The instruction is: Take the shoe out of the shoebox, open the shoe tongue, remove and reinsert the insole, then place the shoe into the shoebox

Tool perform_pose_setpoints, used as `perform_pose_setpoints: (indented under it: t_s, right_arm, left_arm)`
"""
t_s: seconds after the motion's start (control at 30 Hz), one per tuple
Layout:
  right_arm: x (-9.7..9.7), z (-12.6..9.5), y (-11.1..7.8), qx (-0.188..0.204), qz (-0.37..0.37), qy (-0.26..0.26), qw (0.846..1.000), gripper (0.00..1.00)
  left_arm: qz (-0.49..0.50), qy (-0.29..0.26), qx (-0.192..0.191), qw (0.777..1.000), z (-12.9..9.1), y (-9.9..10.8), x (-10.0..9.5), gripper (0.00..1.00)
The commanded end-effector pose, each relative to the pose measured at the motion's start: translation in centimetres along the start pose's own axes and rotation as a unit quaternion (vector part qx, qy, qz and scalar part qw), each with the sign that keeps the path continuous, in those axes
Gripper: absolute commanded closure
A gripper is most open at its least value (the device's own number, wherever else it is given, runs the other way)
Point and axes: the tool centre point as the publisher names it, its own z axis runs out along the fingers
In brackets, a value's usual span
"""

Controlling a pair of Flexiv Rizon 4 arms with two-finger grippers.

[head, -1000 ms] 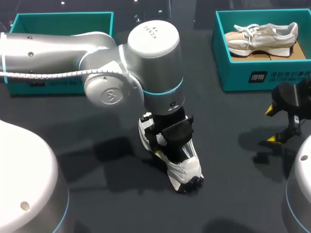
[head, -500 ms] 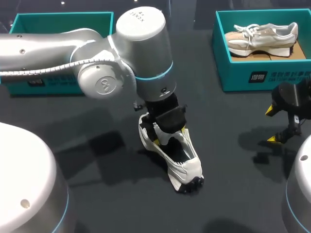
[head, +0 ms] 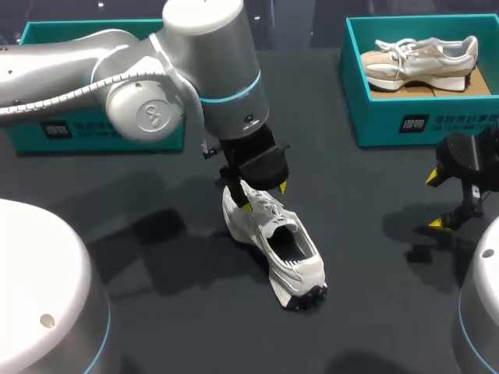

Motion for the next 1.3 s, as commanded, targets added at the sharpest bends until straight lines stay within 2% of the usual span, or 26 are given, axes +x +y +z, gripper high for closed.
perform_pose_setpoints:
  t_s: [0.03, 0.2, 0.4, 0.67, 0.8, 0.83, 0.97, 1.07, 1.3]
  right_arm:
    - [0.2, 0.0, 0.0, 0.002, 0.001, -0.001, 1.0, 0.0]
    - [0.2, 0.0, 0.0, 0.002, 0.001, -0.001, 1.0, 0.0]
    - [0.2, 0.0, 0.0, 0.002, 0.001, -0.001, 1.0, 0.0]
    - [0.2, 0.0, 0.0, 0.002, 0.001, -0.001, 1.0, 0.0]
    - [0.2, 0.0, 0.0, 0.002, 0.001, -0.001, 1.0, 0.0]
    - [0.2, 0.0, 0.0, 0.002, 0.001, -0.001, 1.0, 0.0]
    - [0.2, 0.0, 0.0, 0.002, 0.001, -0.001, 1.0, 0.0]
    - [0.2, 0.0, 0.0, 0.002, 0.001, -0.001, 1.0, 0.0]
    - [0.2, 0.0, 0.0, 0.002, 0.001, -0.001, 1.0, 0.0]
  left_arm:
    - [0.0, -0.006, 0.013, 1.0, -1.5, 0.1, 0.7, 0.5]
    - [0.012, -0.003, 0.026, 1.0, -2.0, -1.2, 0.8, 0.54]
    - [0.02, 0.017, 0.039, 0.999, -1.9, -2.2, 1.2, 0.53]
    - [0.025, 0.033, 0.049, 0.998, 0.6, -3.3, 1.4, 0.54]
    - [0.016, 0.034, 0.045, 0.998, 2.0, -3.9, 1.0, 0.55]
    - [0.016, 0.041, 0.056, 0.997, 2.3, -4.0, 0.8, 0.55]
    - [0.011, 0.048, 0.059, 0.997, 3.1, -4.4, 0.7, 0.58]
    - [0.012, 0.051, 0.059, 0.997, 3.0, -4.6, 0.7, 0.58]
    - [0.021, 0.042, 0.055, 0.997, 0.2, -5.0, 1.3, 0.58]
